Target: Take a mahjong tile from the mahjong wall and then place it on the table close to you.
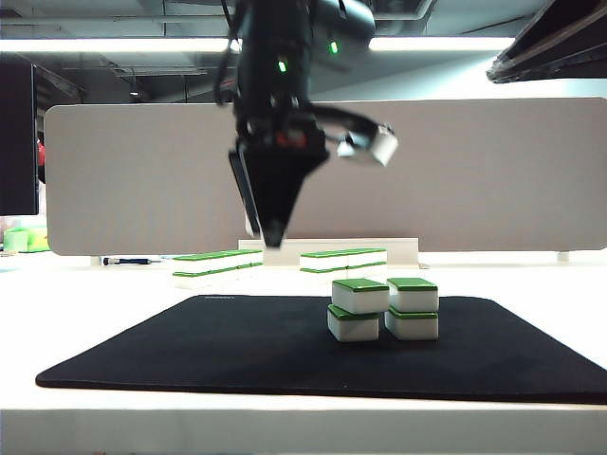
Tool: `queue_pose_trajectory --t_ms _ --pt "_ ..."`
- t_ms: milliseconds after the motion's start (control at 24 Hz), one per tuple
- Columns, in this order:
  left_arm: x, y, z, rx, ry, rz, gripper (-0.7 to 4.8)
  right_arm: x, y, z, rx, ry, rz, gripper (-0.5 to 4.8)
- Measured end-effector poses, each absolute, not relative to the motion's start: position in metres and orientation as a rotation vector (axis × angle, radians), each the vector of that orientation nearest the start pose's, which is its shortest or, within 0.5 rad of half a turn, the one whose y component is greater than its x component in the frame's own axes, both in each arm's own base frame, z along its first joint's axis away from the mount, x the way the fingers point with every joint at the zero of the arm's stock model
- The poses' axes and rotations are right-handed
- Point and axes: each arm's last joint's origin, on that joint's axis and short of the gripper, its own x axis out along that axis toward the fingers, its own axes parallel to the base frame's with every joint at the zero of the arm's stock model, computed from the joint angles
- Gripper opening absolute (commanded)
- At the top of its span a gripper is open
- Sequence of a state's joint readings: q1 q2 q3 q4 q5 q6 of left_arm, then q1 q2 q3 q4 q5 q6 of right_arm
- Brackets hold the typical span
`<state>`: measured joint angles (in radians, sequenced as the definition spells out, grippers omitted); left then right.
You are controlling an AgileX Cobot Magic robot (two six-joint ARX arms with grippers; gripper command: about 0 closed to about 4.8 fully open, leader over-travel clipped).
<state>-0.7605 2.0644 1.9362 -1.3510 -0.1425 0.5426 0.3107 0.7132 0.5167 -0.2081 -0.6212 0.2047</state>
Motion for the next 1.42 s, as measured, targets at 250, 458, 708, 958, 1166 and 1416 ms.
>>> queue_pose_trajectory --t_ms 250,458,708,958,1166,1416 --pt "0.280 -0.259 0.314 1.061 1.105 -0.784 0.83 0.144 0.064 0.251 0.252 0.508 0.874 -0.01" --pt "0.272 -0.251 0.329 1.038 1.090 -0.763 0.73 0.144 0.064 0.251 0.252 0.508 0.874 -0.01" --pt "0.267 -0.239 0.346 1.128 1.037 -0.583 0.75 0.144 0.064 0.251 0.252 0.507 0.874 -0.01" --pt "0.266 -0.232 0.353 1.123 1.005 -0.347 0.75 0.144 0.064 0.251 0.252 0.507 0.874 -0.01" --pt "0.267 -0.227 0.358 1.144 0.960 -0.166 0.75 0.144 0.064 0.251 0.252 0.507 0.874 -0.01" --pt "0.269 -0.229 0.366 1.178 0.848 0.009 0.75 0.144 0.064 0.251 0.252 0.508 0.874 -0.01"
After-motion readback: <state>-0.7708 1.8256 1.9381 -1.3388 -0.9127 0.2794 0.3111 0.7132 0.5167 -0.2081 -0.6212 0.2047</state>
